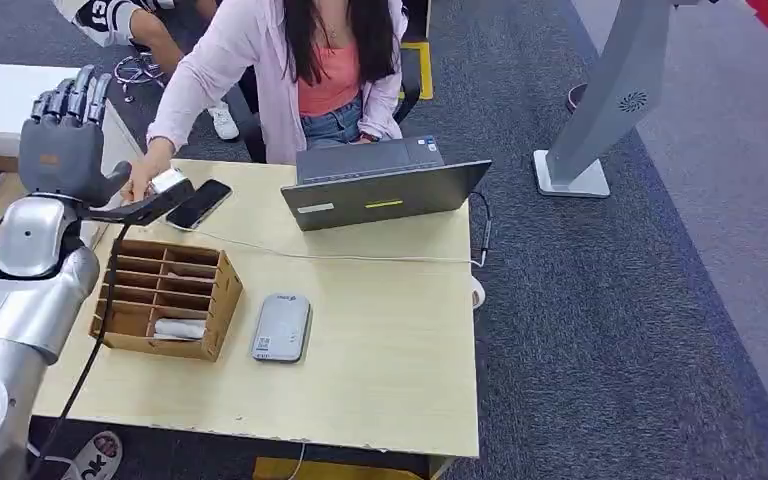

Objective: Pass the card to the sensor for recognition and then transmit it.

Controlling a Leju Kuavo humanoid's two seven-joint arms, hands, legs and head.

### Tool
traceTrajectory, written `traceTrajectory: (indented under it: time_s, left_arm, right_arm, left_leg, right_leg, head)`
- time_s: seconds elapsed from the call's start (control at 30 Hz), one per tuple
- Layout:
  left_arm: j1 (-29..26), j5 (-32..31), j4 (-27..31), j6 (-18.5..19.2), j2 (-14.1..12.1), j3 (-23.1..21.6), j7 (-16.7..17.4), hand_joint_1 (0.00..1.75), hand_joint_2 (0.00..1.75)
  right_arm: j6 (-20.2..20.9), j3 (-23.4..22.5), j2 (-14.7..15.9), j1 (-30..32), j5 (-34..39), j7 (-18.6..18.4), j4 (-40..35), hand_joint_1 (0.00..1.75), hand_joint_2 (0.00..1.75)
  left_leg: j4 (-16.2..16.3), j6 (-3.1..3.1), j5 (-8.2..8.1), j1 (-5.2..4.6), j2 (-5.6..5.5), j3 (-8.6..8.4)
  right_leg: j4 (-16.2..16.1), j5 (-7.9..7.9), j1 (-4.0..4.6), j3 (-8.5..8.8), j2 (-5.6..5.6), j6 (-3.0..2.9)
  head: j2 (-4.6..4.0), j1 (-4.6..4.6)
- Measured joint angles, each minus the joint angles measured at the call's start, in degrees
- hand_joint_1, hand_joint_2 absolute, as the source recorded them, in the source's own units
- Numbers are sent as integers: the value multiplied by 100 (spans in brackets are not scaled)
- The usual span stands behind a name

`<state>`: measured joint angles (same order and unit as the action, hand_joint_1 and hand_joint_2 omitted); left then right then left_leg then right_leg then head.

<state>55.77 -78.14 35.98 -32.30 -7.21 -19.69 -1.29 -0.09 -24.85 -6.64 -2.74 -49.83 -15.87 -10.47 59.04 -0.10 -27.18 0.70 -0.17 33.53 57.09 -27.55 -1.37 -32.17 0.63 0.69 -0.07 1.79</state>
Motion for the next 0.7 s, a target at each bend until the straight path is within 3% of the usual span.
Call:
traceTrajectory:
  time_s: [0.23,0.43,0.53,0.7]
  left_arm:
    - [-1,0,0,-2,0,22,-2,0,175]
    - [-332,265,296,-17,22,28,-357,0,175]
    - [-1009,529,1175,208,28,28,-531,0,175]
    - [-2781,632,3394,551,-184,-44,-487,0,175]
  right_arm:
    - [0,0,0,0,-9,0,0,0,0]
    - [-18,-42,0,1,-13,0,0,0,0]
    - [-109,-155,-4,2,70,0,0,0,0]
    - [-260,-442,-48,18,216,0,0,0,0]
  left_leg:
    - [0,0,0,0,0,0]
    - [0,0,0,-2,0,-1]
    - [-1,4,-4,-5,3,-1]
    - [-3,10,-24,-5,33,-5]
  right_leg:
    - [0,0,0,0,0,0]
    - [0,0,-1,0,1,0]
    - [-1,-1,-4,0,3,1]
    - [-4,-10,-4,-7,32,-1]
  head:
    - [0,0]
    - [0,0]
    - [0,-4]
    - [0,4]
